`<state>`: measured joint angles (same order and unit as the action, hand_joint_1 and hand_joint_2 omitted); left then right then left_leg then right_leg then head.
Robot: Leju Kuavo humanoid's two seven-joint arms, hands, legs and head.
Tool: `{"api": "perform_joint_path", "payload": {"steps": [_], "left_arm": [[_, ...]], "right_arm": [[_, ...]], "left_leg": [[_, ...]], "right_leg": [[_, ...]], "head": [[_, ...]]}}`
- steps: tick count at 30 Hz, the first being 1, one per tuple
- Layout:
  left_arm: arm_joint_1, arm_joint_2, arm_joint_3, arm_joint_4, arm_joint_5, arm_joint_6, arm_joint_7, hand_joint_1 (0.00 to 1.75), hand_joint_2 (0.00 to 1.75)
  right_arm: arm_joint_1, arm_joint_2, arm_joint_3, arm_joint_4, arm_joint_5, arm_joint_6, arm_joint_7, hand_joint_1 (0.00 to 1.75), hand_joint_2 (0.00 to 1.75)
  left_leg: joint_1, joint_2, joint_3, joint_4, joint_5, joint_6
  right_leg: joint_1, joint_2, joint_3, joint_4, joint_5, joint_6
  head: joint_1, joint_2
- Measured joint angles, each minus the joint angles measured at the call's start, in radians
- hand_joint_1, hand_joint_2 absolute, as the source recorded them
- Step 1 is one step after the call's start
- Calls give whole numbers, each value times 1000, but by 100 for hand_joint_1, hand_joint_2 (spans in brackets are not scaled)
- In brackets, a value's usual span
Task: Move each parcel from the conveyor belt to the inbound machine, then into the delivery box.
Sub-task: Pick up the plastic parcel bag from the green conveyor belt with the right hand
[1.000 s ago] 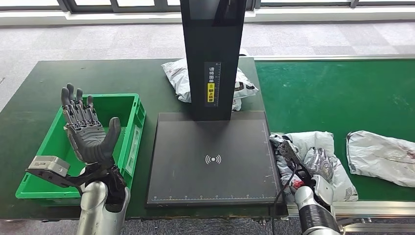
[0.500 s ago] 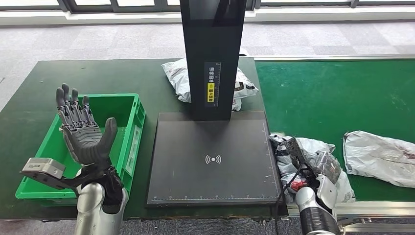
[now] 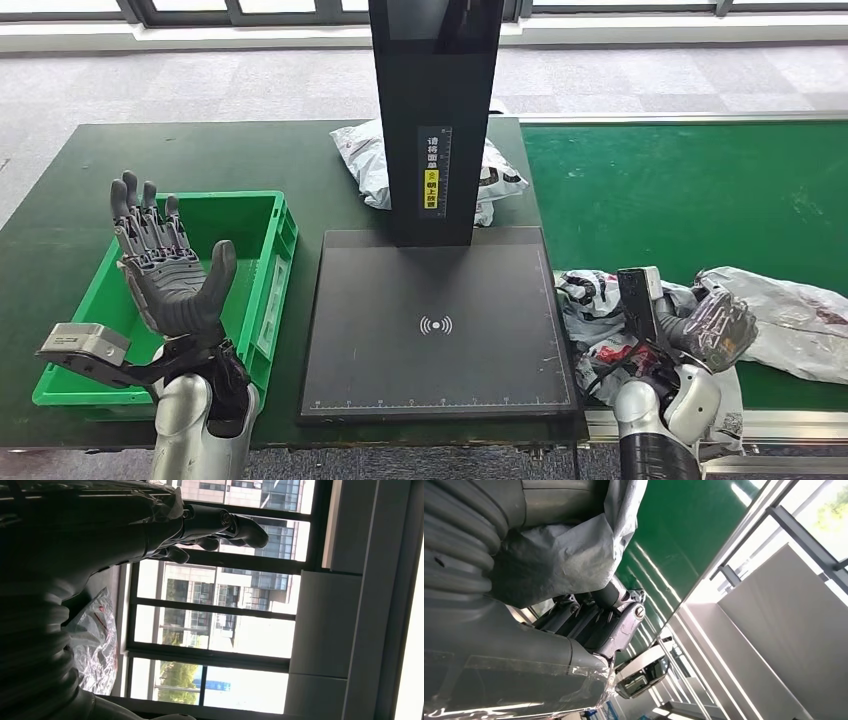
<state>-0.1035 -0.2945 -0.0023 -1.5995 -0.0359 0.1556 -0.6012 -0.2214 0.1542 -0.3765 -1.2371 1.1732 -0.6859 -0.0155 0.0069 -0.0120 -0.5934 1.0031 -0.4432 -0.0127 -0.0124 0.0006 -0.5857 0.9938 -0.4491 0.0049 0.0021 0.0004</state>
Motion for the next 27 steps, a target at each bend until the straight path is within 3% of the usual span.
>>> {"api": "perform_joint_path", "payload": {"steps": [4, 6, 9, 11, 18, 27], "left_arm": [[0, 0, 0, 0, 0, 0, 0, 0, 175], [0, 0, 0, 1, 0, 0, 0, 0, 175], [-3, 0, -3, 11, 2, -2, -7, 0, 175], [-6, 0, -10, 27, 5, -2, -17, 0, 175], [-14, 0, -27, 68, 18, 6, -30, 0, 175], [-24, 1, -60, 124, 48, 17, -54, 0, 175]], "right_arm": [[5, 5, 0, -17, -9, -1, -23, 175, 175], [7, 18, -1, -41, -37, -4, -124, 175, 175], [-1, 69, -1, -100, -94, -10, -359, 175, 175], [-9, 112, 13, -147, -121, -13, -431, 175, 175], [-39, 165, 175, -186, -212, -9, -437, 175, 175], [-117, 168, 447, 52, -342, -4, -448, 175, 175]], "left_leg": [[0, 0, 0, 0, 0, 0], [0, 0, 0, 0, 0, 0], [0, 2, 0, 0, 0, 0], [0, 3, 0, 0, 0, 0], [1, 4, 0, 0, 0, -1], [1, 3, 0, 0, 1, -1]], "right_leg": [[0, 0, 0, 0, 0, 0], [0, 0, 0, 0, 0, 0], [1, 2, -2, 0, 0, 0], [1, 3, -2, 0, 0, 0], [1, 3, -1, 1, 0, -1], [1, 3, -1, 1, 0, -1]], "head": [[0, 0], [0, 0], [0, 0], [0, 0], [0, 0], [0, 0]]}}
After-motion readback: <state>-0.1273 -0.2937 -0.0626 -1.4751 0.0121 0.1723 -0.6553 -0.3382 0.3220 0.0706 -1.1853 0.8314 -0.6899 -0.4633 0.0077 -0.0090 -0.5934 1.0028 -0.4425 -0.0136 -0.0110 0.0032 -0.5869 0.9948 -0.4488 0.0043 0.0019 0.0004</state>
